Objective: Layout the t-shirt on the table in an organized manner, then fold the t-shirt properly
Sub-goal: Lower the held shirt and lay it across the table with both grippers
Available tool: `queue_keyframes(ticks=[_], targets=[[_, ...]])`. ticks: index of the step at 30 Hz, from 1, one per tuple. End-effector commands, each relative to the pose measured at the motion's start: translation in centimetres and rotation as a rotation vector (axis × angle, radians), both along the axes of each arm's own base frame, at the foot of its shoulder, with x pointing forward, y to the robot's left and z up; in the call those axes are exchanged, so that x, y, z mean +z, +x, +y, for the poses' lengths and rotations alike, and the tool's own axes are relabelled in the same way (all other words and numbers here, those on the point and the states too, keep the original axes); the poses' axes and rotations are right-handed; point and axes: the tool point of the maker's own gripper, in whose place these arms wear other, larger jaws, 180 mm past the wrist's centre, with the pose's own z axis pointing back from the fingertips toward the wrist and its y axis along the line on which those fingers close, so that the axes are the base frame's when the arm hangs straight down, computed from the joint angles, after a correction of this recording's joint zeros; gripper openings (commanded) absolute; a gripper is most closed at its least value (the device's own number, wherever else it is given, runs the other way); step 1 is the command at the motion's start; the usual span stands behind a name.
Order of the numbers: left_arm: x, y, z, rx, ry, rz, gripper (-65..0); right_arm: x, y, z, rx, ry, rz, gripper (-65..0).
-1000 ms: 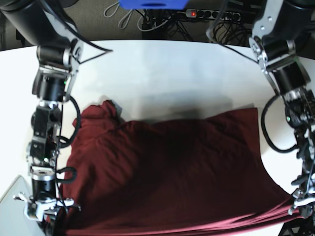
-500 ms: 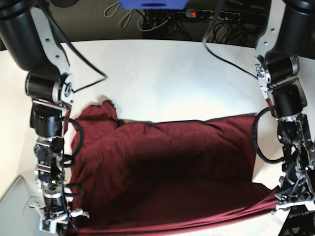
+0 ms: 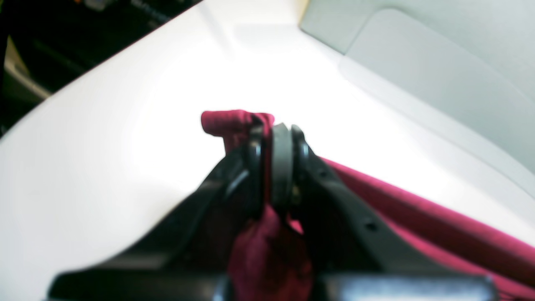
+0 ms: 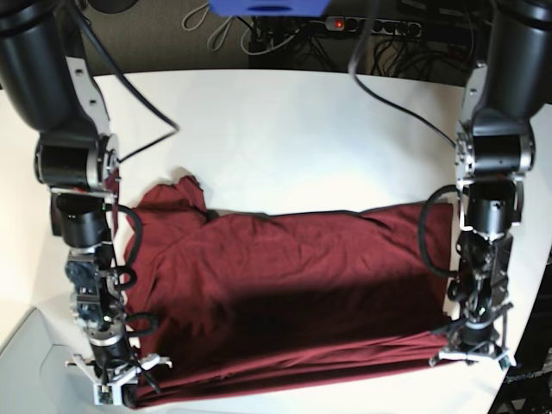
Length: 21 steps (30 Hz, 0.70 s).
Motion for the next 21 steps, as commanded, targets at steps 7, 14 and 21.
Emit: queue_keyframes(ticks=[7,14,21], targets=[[5.5,2.2,-0.9,-0.01,0.083,-0.155,-64.6,4.4,0.6,-2.5,-0.043,-0.019,-0.111,-65.0],[5.4,2.2,-0.8,-0.011,0.086,-0.151,-64.6,3.6,0.2,-2.9,-0.049,-0.023,-0.098,-65.0],[6.8,3.0,-2.1,-0.055,0.131,-0.163,-64.6,3.2,0.1,-2.9,-0.049,-0.024,-0.09,-65.0]])
